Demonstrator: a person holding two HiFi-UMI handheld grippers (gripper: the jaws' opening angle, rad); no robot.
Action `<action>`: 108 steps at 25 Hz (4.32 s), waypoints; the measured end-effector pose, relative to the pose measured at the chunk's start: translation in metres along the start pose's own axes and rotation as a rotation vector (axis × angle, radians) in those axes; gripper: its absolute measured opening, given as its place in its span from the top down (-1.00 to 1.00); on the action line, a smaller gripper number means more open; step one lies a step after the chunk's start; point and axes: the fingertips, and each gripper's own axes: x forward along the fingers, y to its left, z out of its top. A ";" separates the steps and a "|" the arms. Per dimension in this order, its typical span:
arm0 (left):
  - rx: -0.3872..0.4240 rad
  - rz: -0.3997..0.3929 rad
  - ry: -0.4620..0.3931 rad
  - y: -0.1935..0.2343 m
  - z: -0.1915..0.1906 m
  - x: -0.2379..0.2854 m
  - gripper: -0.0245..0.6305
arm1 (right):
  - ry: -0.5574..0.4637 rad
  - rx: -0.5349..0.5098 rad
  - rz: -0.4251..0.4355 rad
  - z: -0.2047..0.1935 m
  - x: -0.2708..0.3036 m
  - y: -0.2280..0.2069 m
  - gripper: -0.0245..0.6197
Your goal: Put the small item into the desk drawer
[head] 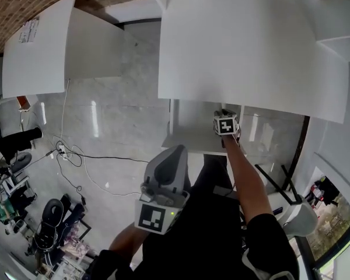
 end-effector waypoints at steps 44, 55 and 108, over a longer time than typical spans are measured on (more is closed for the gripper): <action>-0.014 0.010 -0.089 -0.006 0.013 -0.059 0.85 | -0.066 0.046 -0.017 -0.002 -0.057 0.015 0.43; 0.041 -0.046 -0.194 -0.017 0.051 -0.089 0.85 | -0.228 0.076 0.038 0.036 -0.149 0.037 0.65; 0.122 -0.092 -0.228 -0.030 0.059 -0.130 0.85 | -1.065 -0.089 0.020 0.076 -0.529 0.168 0.88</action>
